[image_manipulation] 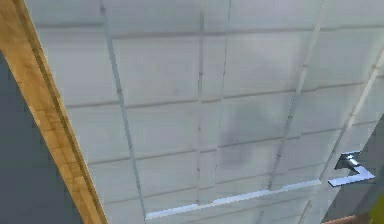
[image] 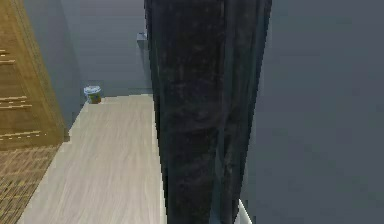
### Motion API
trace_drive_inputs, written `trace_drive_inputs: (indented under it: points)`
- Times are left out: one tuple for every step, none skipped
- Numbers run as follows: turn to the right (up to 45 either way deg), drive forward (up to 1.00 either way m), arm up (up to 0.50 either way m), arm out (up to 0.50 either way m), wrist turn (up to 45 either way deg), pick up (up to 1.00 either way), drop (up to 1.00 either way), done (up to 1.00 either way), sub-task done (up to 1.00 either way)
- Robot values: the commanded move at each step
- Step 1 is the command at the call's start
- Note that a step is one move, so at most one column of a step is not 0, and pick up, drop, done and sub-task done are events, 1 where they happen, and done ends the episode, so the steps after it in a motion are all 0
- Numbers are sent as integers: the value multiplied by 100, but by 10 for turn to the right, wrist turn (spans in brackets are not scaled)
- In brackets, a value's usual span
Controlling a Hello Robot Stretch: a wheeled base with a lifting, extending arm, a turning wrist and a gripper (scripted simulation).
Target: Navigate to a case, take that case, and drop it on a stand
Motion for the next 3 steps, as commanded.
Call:
trace_drive_inputs:
  points:
    - [0,5,0,0,0,0,0,0,0]
    - [-450,0,0,0,0,0,0,0,0]
    - [-90,0,0,0,0,0,0,0,0]
